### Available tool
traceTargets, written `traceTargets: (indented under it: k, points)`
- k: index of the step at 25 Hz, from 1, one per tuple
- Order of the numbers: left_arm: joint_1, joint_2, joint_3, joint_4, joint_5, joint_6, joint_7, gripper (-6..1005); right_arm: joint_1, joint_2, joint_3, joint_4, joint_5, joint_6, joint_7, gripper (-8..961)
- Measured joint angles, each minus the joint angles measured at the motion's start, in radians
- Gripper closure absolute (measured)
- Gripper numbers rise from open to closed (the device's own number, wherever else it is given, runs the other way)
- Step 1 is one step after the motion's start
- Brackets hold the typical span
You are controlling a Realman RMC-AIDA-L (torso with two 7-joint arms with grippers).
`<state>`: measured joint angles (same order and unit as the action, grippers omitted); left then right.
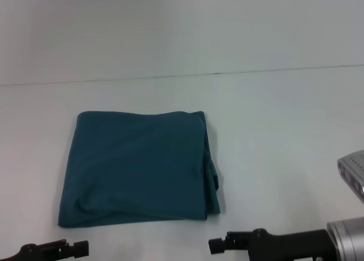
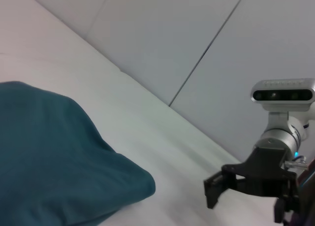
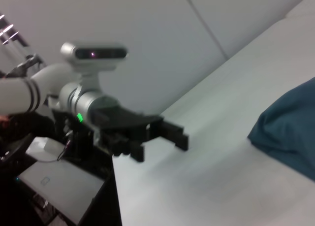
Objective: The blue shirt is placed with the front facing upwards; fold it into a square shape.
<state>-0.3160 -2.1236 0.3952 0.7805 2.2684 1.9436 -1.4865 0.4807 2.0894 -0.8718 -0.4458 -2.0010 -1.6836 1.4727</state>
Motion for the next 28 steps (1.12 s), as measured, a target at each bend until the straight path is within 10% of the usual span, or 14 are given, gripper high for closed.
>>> traceTargets:
  k: [28]
  points:
    - [-0.071, -0.007, 0.157, -0.007, 0.013, -0.083, -0.116, 268, -0.009, -0.005, 0.001, 0.018, 0.000, -0.004, 0.047, 8]
